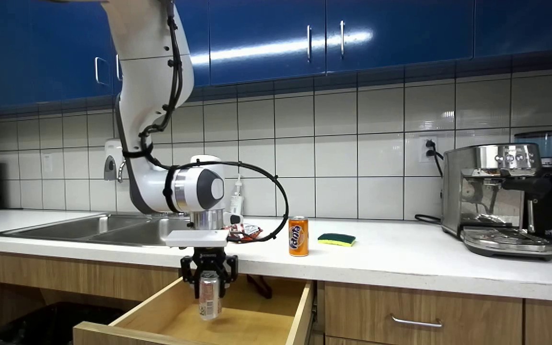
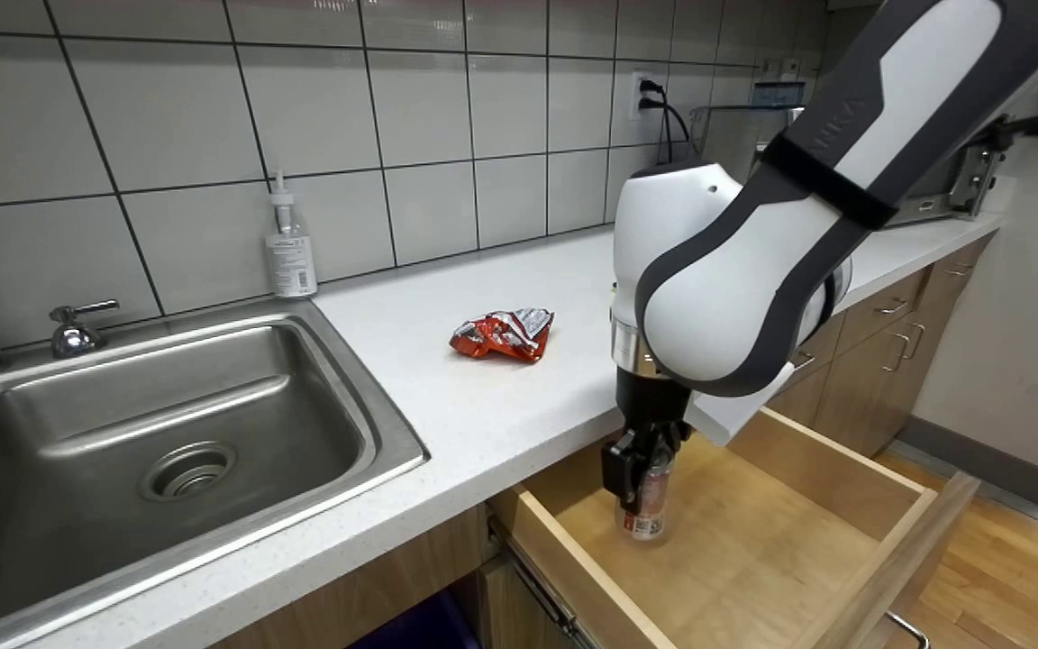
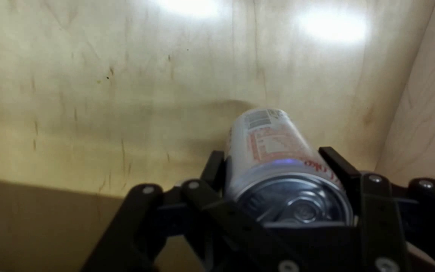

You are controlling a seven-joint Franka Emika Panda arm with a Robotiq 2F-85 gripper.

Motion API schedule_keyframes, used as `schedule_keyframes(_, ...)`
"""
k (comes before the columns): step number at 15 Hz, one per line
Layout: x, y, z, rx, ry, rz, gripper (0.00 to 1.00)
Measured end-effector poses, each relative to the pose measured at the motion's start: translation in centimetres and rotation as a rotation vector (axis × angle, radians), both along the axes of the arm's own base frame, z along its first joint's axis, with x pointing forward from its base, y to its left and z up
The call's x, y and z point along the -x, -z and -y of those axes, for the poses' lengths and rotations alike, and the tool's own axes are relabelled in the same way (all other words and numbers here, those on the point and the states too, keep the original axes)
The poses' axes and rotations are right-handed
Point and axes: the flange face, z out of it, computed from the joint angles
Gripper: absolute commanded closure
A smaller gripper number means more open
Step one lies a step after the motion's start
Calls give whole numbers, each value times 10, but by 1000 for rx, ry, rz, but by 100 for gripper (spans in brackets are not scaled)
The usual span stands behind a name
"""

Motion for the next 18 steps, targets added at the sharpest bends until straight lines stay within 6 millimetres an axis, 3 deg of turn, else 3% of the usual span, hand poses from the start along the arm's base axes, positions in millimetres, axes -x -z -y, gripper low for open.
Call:
schedule_keyframes(10, -17, 25, 1, 1, 3, -12, 59)
schedule_keyframes(11, -19, 25, 0, 1, 3, -9, 9)
schedule_keyframes(14, -22, 24, -1, 1, 1, -4, 0)
schedule_keyframes(18, -24, 22, -3, 1, -5, 1, 0)
